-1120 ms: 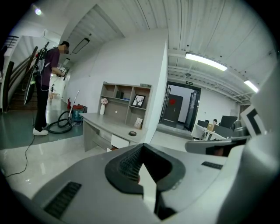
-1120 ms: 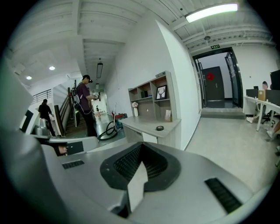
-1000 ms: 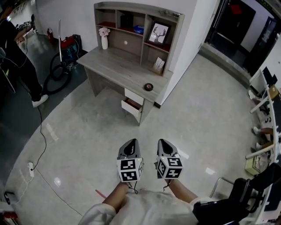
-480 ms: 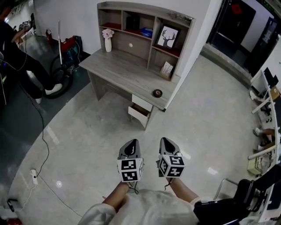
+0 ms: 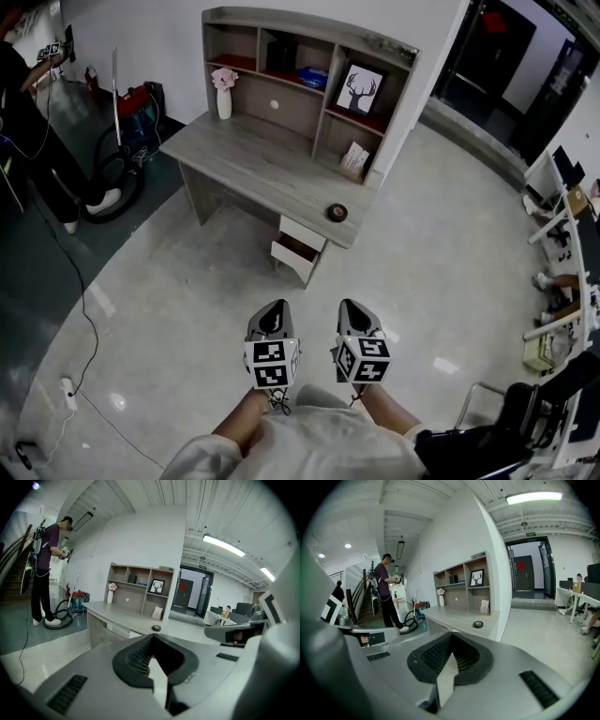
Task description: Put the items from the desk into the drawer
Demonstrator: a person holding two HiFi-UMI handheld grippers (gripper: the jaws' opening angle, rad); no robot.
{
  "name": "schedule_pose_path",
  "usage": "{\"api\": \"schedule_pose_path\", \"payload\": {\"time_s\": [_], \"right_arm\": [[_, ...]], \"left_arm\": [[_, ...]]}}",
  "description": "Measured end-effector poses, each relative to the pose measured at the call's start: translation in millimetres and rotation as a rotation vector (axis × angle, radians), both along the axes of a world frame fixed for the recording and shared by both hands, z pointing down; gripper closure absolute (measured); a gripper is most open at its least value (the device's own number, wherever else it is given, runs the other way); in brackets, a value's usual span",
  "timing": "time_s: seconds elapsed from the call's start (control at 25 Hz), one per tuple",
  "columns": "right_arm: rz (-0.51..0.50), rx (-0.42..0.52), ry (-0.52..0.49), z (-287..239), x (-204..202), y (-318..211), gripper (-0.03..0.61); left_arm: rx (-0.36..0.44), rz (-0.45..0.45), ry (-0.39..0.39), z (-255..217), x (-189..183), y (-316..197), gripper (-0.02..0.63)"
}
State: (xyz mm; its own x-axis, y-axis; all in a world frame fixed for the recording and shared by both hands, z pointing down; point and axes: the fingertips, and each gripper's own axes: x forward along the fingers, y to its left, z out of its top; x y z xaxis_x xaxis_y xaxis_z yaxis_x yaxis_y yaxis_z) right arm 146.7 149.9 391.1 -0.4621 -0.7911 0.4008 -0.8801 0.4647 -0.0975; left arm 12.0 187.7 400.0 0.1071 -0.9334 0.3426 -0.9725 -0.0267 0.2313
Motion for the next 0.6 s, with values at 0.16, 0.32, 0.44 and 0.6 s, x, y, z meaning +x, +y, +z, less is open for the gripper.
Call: {"api": "schedule_pose_path", "payload": {"time_s": [0.16,0.32,0.44,0.6], "right_arm": [[0.024,-0.001,-0.001,3.4,-1.5,-16.8,0.58],[0.039,-0.014,-0.012,12.1,-7.6,-35.6,0.58],[0.044,-0.025,-0.017,22.5,-15.2,-54.3,0.58],[0.065,-0.036,-0.034,27.5,-24.7,-90.5,0.58]], "left_arm": [[-0.015,0.015,-0.014,7.0,-4.4,-12.9,0.617],[-0.032,0.018,-0.014,16.5,-11.4,-29.1,0.617],[-0.045,0.03,-0.025,24.9,-17.3,-48.1,0.617],[-0.042,0.055,-0.045,23.1,-24.2,-85.4,0.617]]}}
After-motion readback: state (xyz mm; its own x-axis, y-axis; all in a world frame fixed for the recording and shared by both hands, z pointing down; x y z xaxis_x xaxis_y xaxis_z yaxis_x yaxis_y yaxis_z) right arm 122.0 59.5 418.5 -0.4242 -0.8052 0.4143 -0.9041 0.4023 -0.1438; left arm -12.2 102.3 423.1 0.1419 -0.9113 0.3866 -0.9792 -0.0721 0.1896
